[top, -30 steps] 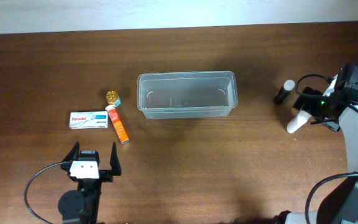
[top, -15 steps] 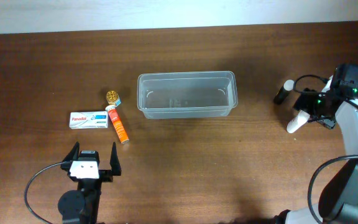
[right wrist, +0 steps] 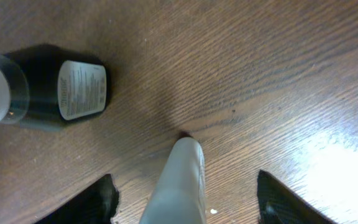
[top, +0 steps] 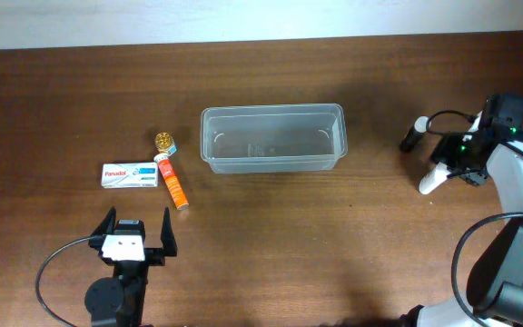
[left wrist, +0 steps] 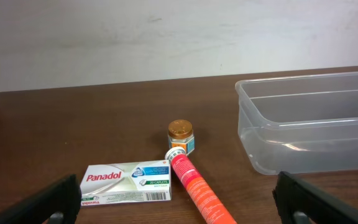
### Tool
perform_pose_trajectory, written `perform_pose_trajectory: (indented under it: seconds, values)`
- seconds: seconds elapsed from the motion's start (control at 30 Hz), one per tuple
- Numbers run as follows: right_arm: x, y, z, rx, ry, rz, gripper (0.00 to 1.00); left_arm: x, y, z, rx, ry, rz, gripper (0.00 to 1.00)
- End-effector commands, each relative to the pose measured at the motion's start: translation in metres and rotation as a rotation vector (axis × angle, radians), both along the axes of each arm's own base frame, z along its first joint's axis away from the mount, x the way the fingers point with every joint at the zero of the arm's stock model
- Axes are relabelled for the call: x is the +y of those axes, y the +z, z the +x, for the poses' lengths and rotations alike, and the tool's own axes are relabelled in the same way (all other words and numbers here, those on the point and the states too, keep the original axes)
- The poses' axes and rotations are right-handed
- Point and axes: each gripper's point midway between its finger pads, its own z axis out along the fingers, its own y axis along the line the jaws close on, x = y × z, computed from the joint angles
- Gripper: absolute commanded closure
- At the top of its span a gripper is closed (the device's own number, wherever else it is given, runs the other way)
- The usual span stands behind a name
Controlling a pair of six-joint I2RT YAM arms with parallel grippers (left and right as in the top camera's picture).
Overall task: Pack container
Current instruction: 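Lower the right gripper and close it on the white bottle, then carry the white bottle into the container and release it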
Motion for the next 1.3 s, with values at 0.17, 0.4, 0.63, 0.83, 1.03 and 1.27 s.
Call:
perform_pose_trajectory:
  seconds: [0.17,0.4,0.63,0.83,1.03,1.27]
  values:
    - [-0.002,-0.012,-0.004,0.034,-0.003,-0.004,0.62,0.001,-0.002,0.000,0.001,0.000,0.016,0.00]
    - [-0.001,-0.012,-0.006,0.040,-0.003,0.000,0.76,0.001,-0.002,0.000,0.001,0.000,0.016,0.00]
    - [0.005,-0.011,-0.007,0.038,0.007,0.032,0.77,0.001,-0.002,0.000,0.001,0.000,0.016,0.00]
    - [0.016,0.007,-0.002,-0.005,0.029,0.087,0.82,0.001,-0.002,0.000,0.000,0.000,0.016,0.00]
    - [0.042,0.040,0.010,-0.070,0.147,0.158,0.82,0.001,-0.002,0.000,0.001,0.000,0.016,0.00]
    - [0.101,0.073,0.027,-0.099,0.426,0.133,0.81,0.001,-0.002,0.000,0.001,0.000,0.016,0.01]
